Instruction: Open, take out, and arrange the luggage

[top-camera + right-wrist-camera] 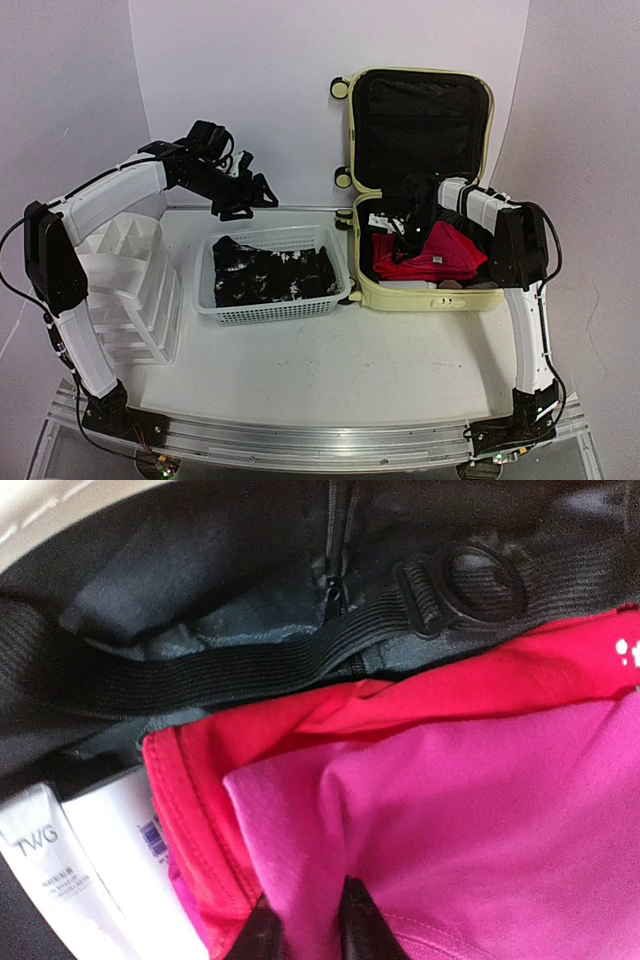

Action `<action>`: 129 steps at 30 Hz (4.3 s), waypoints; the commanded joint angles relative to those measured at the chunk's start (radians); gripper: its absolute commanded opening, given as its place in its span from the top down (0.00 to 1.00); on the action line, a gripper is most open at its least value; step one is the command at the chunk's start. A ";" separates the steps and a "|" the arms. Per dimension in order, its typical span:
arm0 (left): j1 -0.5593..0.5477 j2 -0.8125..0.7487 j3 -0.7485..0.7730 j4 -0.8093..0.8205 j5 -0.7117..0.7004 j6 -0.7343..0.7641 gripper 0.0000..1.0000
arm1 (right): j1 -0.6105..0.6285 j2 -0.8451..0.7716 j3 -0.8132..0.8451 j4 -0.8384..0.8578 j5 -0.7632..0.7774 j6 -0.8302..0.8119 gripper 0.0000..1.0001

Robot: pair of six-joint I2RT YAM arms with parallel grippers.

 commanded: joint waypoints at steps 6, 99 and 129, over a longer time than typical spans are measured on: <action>-0.001 -0.016 0.063 0.012 0.020 -0.007 0.26 | -0.020 -0.063 0.005 0.004 -0.019 0.006 0.74; -0.283 0.636 0.557 0.448 0.116 -1.434 0.25 | -0.070 -0.295 -0.263 0.184 -0.367 0.182 1.00; -0.379 0.905 0.771 0.415 -0.004 -1.395 0.37 | -0.066 -0.447 -0.451 0.312 -0.455 0.206 1.00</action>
